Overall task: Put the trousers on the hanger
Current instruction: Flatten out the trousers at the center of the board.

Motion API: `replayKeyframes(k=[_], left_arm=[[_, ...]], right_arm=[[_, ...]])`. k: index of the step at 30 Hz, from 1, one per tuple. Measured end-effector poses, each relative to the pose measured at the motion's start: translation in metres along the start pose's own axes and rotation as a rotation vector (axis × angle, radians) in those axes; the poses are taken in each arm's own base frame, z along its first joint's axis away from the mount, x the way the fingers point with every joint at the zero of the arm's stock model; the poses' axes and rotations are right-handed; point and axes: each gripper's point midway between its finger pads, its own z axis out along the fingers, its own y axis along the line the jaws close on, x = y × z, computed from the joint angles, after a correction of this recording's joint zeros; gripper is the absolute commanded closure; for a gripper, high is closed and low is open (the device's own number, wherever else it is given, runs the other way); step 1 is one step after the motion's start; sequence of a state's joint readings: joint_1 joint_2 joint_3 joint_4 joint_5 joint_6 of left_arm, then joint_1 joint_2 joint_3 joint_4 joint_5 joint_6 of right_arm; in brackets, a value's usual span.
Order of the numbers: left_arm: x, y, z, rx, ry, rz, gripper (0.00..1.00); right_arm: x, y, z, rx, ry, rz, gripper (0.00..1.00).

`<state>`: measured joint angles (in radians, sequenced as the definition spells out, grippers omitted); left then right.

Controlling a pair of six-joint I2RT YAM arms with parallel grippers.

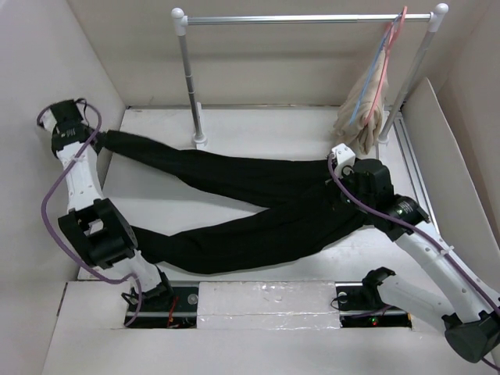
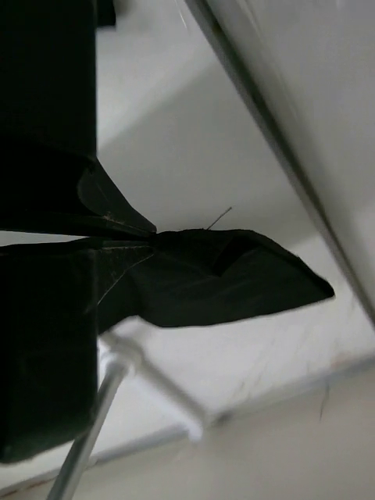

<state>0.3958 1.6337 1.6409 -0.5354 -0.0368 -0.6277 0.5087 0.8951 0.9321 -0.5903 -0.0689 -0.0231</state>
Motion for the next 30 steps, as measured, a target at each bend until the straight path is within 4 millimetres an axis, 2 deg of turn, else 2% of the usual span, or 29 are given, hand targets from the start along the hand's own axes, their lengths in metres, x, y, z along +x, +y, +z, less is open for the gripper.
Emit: replayKeyframes(k=[1, 2, 3, 7, 9, 10, 11, 13, 16, 17, 18, 21, 23, 27, 30], left_arm=[[0.011, 0.046, 0.018, -0.098, 0.032, -0.030, 1.00], [0.012, 0.048, 0.019, -0.103, 0.036, -0.031, 1.00], [0.021, 0.068, 0.029, -0.144, 0.054, -0.033, 1.00], [0.061, 0.120, 0.050, -0.252, 0.144, -0.042, 0.98], [0.077, 0.136, 0.055, -0.289, 0.181, -0.048, 0.82], [0.081, 0.143, 0.056, -0.303, 0.195, -0.048, 0.64], [0.082, 0.147, 0.057, -0.313, 0.201, -0.049, 0.57], [0.080, 0.152, 0.058, -0.322, 0.196, -0.063, 0.50], [0.078, 0.153, 0.058, -0.323, 0.193, -0.070, 0.50], [0.078, 0.152, 0.058, -0.322, 0.193, -0.073, 0.51], [0.078, 0.151, 0.057, -0.317, 0.192, -0.076, 0.51], [0.075, 0.137, 0.051, -0.291, 0.165, -0.086, 0.52], [0.068, 0.122, 0.037, -0.248, 0.102, -0.100, 0.52], [0.055, 0.094, -0.011, -0.122, -0.035, -0.137, 0.51], [0.044, 0.071, -0.032, -0.047, -0.119, -0.145, 0.50]], right_arm=[[0.000, 0.001, 0.001, -0.004, 0.002, 0.000, 0.88], [0.001, 0.001, 0.001, -0.009, 0.005, 0.000, 0.88], [0.001, 0.002, 0.002, -0.011, 0.007, 0.001, 0.88], [0.002, 0.001, 0.002, -0.010, 0.010, 0.002, 0.88], [0.002, 0.000, 0.002, -0.006, 0.010, 0.004, 0.84], [0.002, -0.001, 0.003, -0.003, 0.014, 0.006, 0.82], [0.003, -0.003, 0.004, 0.004, 0.018, 0.010, 0.82], [0.006, -0.009, 0.007, 0.026, 0.033, 0.019, 0.78], [0.011, -0.027, 0.011, 0.082, 0.057, 0.049, 0.67], [0.013, -0.034, 0.011, 0.106, 0.064, 0.064, 0.64], [0.014, -0.044, 0.012, 0.135, 0.070, 0.083, 0.57], [0.020, -0.077, 0.009, 0.227, 0.079, 0.161, 0.45], [0.023, -0.101, 0.005, 0.285, 0.072, 0.231, 0.42], [0.028, -0.143, 0.003, 0.370, 0.040, 0.372, 0.32], [0.044, -0.166, 0.007, 0.415, 0.042, 0.473, 0.28]])
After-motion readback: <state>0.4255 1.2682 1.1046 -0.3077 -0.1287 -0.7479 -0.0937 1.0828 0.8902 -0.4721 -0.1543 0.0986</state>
